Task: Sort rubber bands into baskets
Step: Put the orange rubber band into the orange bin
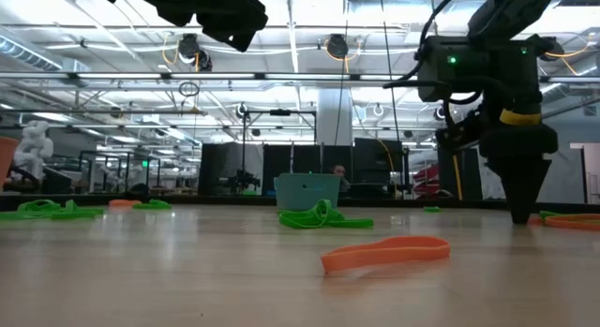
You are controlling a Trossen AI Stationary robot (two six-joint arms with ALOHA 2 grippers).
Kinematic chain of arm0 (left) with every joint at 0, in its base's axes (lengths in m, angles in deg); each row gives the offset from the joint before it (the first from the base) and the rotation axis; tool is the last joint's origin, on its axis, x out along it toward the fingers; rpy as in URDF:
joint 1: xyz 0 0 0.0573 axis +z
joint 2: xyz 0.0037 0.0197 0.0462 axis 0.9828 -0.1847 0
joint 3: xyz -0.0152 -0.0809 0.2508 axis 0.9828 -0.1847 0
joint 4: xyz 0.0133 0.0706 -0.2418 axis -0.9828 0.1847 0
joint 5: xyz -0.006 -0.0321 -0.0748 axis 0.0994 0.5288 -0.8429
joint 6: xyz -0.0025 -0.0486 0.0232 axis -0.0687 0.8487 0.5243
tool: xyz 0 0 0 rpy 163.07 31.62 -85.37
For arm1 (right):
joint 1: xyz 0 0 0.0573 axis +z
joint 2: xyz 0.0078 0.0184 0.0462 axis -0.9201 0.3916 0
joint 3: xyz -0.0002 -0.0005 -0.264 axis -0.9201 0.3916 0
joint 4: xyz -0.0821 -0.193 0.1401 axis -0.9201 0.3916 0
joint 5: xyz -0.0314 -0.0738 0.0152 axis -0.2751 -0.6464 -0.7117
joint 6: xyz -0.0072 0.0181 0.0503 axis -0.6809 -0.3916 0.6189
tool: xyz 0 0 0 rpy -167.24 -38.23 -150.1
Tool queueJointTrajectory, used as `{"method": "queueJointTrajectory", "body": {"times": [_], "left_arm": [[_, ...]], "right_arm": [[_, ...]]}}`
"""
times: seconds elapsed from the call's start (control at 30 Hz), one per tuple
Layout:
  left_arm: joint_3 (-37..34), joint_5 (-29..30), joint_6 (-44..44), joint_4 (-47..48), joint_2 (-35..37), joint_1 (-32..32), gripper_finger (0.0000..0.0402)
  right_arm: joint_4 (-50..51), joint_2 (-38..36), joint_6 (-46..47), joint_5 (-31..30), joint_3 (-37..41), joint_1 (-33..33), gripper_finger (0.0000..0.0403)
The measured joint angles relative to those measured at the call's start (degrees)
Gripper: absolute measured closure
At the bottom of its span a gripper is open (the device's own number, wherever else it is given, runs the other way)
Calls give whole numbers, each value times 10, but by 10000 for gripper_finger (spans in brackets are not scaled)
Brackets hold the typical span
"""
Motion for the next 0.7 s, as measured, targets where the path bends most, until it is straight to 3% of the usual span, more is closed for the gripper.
{"method": "queueJointTrajectory", "body": {"times": [0.2,0.43,0.7], "left_arm": [[0,0,0,-3,0,0,265],[0,0,1,-2,0,0,265],[0,0,1,-1,0,0,265]], "right_arm": [[-3,0,-2,-1,2,1,288],[-2,0,-13,-19,1,1,391],[15,-1,-22,-118,-39,26,401]]}}
